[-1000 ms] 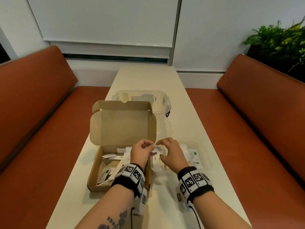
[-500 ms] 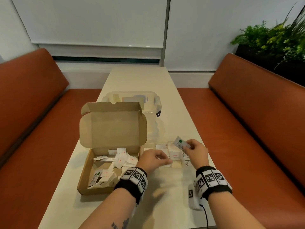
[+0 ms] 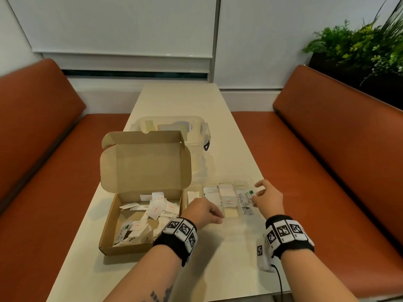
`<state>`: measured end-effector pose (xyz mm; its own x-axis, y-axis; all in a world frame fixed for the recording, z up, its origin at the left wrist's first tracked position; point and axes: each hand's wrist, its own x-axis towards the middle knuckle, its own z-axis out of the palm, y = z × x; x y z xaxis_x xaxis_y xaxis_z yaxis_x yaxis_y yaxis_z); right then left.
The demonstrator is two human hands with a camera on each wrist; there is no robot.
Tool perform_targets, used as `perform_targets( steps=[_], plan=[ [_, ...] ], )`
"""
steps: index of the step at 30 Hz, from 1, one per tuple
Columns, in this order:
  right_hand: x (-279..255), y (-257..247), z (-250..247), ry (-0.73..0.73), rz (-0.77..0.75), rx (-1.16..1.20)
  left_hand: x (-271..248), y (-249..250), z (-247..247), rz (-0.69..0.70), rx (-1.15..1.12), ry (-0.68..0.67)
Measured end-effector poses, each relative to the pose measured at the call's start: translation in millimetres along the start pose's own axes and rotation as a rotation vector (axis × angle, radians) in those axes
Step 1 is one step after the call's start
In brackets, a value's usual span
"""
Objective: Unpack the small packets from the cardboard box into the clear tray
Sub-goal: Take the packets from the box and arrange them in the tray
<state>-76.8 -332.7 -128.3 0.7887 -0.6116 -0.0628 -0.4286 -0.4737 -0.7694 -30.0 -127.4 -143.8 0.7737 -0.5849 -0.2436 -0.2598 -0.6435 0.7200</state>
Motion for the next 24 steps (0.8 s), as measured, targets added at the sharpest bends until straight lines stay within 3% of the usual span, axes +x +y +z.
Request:
perform_targets(
  steps=[4, 11, 17, 24],
  plan=[
    [4, -2, 7, -0.133, -0.051, -0.311, 1, -1, 1, -0.006, -0.007, 0.002],
    [2, -7, 20, -0.217, -0.117, -0.747, 2, -3, 1, -0.008, -0.013, -0.001],
    [5, -3, 24, -0.278, -0.210, -0.861, 2, -3, 1, -0.005, -0.005, -0.002],
    [4, -5, 24, -0.312, -0.208, -0.911, 0, -1, 0, -0.005, 0.011, -0.004]
  ],
)
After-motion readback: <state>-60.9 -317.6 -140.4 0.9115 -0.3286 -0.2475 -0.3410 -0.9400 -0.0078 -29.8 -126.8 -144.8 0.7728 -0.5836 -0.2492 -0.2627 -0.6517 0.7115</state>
